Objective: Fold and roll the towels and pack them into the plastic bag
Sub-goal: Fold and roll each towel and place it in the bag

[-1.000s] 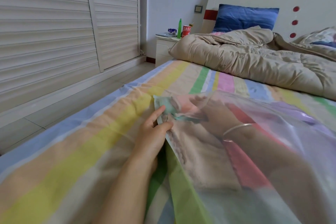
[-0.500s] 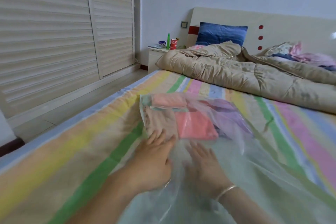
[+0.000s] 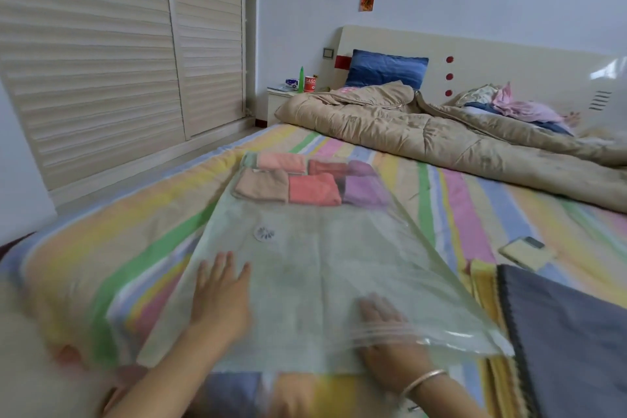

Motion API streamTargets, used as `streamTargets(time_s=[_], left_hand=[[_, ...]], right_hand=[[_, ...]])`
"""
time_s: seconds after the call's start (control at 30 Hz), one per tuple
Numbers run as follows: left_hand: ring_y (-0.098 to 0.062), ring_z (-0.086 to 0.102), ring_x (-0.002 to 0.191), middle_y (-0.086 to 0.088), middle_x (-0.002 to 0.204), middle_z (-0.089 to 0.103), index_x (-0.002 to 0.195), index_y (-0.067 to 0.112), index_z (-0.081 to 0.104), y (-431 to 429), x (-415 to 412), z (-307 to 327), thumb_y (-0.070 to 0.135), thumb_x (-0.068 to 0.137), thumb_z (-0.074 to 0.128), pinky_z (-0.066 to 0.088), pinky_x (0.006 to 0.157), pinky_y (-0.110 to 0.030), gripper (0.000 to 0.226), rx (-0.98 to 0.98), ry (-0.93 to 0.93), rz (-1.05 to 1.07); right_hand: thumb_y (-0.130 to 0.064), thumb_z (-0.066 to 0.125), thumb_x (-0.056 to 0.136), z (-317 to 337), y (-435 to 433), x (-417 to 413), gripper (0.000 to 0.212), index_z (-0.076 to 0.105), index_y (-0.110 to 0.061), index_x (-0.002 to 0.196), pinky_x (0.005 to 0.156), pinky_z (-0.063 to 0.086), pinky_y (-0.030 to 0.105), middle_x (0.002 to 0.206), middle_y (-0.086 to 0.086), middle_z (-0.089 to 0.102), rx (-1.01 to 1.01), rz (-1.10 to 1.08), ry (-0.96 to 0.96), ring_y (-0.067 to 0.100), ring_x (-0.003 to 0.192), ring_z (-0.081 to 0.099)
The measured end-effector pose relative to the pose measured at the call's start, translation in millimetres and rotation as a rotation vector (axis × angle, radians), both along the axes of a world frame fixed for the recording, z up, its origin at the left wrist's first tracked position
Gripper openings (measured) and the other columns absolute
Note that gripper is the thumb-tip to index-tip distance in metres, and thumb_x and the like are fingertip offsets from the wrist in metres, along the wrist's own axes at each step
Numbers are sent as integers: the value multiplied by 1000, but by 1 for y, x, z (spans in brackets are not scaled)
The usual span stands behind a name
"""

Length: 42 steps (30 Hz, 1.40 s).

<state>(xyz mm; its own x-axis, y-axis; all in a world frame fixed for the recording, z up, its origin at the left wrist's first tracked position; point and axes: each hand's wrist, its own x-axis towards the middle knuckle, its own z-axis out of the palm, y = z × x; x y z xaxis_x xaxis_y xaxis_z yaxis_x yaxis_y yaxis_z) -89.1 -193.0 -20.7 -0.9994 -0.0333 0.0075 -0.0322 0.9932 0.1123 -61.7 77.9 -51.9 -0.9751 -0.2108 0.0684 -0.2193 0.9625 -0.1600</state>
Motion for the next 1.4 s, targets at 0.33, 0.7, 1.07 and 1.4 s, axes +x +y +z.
streamTargets(time_s=[0.33, 0.7, 1.07, 1.4], left_hand=[[-11, 51, 115, 9, 121, 61, 116, 24, 63, 210, 104, 20, 8, 85, 47, 37, 102, -24, 39, 583, 308, -608], [-13, 54, 99, 8, 106, 62, 104, 24, 63, 328, 145, 9, 37, 82, 66, 43, 88, -29, 26, 331, 231, -998], [-11, 61, 87, 9, 94, 69, 94, 24, 68, 329, 126, 19, 24, 89, 57, 45, 73, -25, 12, 345, 139, -913], [-11, 62, 79, 16, 74, 61, 82, 30, 61, 377, 50, 34, 24, 89, 60, 52, 74, -33, 9, 550, 209, -562]], right_hand=[[-40, 49, 86, 49, 94, 134, 21, 68, -35, 95, 69, 48, 25, 92, -18, 63, -246, 91, 166, 5, 89, 57], [-39, 71, 80, 43, 263, 210, 18, 64, -29, 93, 58, 30, 17, 94, -12, 57, 19, -206, 205, 10, 94, 52], [-31, 46, 81, 33, 277, 216, 23, 67, -30, 74, 41, 40, 24, 69, -13, 58, 125, -122, 406, 12, 65, 57], [-32, 72, 79, 55, 370, 174, 17, 62, -20, 72, 68, 45, 38, 66, -2, 62, 207, -522, 592, 26, 66, 57]])
